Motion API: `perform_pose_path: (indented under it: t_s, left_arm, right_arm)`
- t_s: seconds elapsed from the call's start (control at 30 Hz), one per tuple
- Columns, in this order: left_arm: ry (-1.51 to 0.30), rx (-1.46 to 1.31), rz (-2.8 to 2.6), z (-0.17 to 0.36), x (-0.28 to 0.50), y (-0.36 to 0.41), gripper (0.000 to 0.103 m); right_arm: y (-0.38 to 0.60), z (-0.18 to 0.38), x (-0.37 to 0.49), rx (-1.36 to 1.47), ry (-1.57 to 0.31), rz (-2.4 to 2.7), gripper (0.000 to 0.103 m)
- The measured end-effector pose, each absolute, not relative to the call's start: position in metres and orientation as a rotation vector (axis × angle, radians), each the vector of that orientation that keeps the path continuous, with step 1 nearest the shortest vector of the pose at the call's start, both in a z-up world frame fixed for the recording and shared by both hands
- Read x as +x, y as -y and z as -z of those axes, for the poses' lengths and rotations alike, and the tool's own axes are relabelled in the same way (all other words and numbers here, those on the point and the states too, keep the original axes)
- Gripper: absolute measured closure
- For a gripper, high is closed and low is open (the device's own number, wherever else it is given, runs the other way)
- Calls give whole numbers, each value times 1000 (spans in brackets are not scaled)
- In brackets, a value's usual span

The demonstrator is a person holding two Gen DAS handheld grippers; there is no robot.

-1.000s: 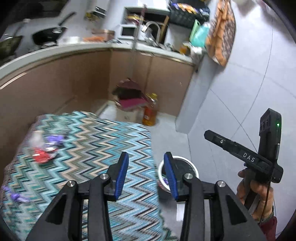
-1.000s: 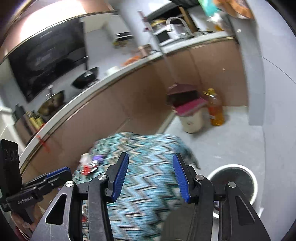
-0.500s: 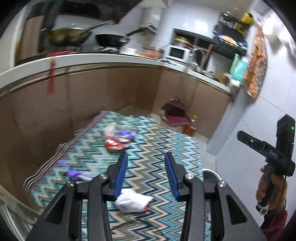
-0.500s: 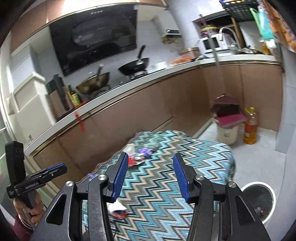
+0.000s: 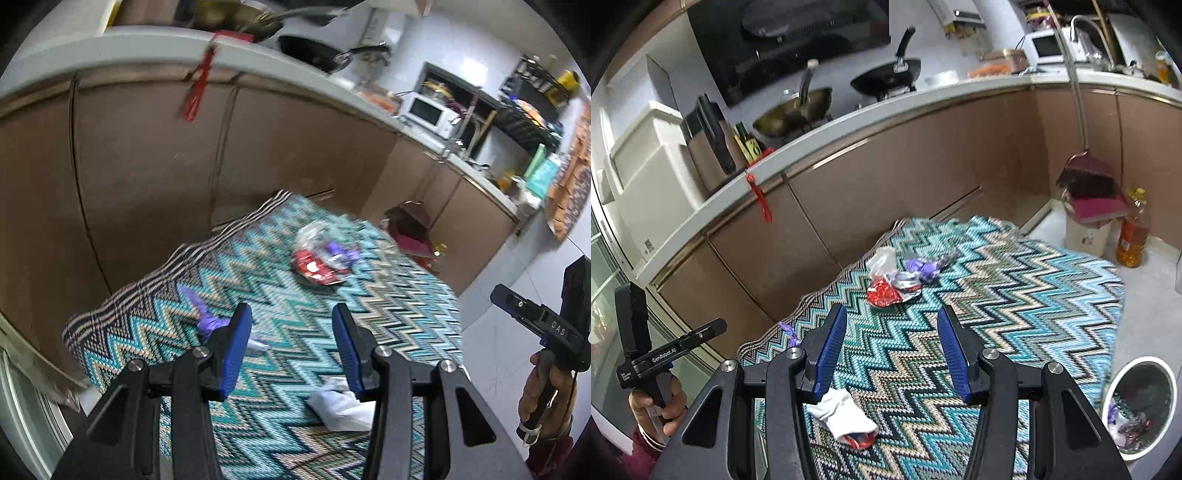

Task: Collect trash
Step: 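Move both open tools back to the trash on the cloth, then grasp the purple ribbon with the left tool while the right tool grasps the purple-wrapped can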

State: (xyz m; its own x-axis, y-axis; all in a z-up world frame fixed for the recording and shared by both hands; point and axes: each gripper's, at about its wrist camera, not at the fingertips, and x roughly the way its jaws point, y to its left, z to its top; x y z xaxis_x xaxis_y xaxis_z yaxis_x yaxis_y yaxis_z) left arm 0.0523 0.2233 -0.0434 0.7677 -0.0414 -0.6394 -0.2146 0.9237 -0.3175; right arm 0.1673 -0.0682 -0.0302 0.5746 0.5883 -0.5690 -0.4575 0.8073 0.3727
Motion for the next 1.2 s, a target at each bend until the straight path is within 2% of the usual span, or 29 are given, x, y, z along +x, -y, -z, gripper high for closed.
perform_pose_path:
  t_s: [0.23, 0.43, 1.03, 1.2]
  left_arm:
    - [-801, -492, -202, 113, 79, -268, 60]
    - [-850, -565, -259, 152, 100, -295, 60]
    - [-886, -622, -255, 182, 149, -302, 59]
    - [-895, -636, -248, 189, 159, -300, 59]
  right_arm:
    - [32, 77, 231, 127, -834, -611, 52]
    - [4, 112, 285, 83, -889, -625, 52]
    - [-52, 188, 395, 39, -972, -651, 47]
    - [-66, 198, 402, 38, -978, -706, 54]
